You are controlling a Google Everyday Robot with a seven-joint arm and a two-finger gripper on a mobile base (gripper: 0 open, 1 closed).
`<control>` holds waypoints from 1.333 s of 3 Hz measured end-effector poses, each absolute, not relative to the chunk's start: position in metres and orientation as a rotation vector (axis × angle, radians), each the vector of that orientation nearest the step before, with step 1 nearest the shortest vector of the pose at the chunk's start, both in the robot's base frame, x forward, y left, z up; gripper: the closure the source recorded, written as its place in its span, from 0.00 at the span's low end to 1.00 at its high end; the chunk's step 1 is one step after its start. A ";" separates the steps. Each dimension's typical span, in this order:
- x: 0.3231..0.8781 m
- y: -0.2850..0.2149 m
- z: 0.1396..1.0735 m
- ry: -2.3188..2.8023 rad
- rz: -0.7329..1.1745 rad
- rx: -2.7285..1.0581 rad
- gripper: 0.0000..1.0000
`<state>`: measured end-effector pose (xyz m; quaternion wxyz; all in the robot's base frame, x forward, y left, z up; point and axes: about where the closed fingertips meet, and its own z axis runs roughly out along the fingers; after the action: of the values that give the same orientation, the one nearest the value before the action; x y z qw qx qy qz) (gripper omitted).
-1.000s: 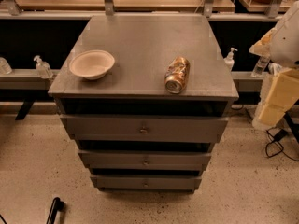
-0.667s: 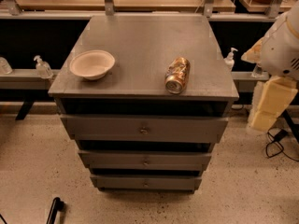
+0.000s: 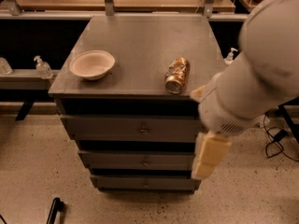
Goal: Open top drawer
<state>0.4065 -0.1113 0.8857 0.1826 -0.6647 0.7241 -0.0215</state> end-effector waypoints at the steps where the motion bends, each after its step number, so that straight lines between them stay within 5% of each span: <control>1: 0.405 -0.101 0.853 2.027 -0.060 -1.892 0.00; 4: 0.433 -0.080 0.767 1.893 0.099 -1.931 0.00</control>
Offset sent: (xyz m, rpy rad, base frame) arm -0.0015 0.0140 -0.0330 -0.0016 -0.0012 0.0231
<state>0.4330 -0.0797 0.7673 0.2162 -0.6967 0.6831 0.0356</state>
